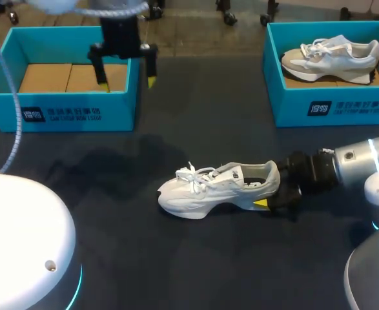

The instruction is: Take the shoe out of the shoebox, open the shoe tongue, remove and reinsert the insole, then place the shoe into the shoebox

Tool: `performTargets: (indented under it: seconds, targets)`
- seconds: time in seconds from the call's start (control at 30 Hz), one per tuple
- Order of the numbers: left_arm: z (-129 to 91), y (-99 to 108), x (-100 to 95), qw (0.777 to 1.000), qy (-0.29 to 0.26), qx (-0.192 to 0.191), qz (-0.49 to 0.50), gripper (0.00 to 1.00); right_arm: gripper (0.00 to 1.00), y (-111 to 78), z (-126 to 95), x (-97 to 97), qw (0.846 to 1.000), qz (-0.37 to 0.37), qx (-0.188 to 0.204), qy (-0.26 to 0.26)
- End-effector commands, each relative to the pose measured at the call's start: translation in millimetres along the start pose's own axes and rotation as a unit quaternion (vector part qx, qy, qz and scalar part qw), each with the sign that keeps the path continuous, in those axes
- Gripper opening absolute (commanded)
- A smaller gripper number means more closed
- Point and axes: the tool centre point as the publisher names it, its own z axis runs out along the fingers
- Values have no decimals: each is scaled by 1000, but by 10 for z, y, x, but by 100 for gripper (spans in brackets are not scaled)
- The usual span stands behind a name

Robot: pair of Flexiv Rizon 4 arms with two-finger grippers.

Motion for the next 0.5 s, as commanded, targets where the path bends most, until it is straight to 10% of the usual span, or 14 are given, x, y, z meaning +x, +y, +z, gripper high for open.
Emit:
performTargets:
  seconds: [0.03,0.5]
  targets:
    - [107,188,236,1000,-11,9,-1,100,0,9,19,5,1000,0,2,-1]
    - [384,735,681,1000,-16,-8,4,100,0,9,19,5,1000,0,2,-1]
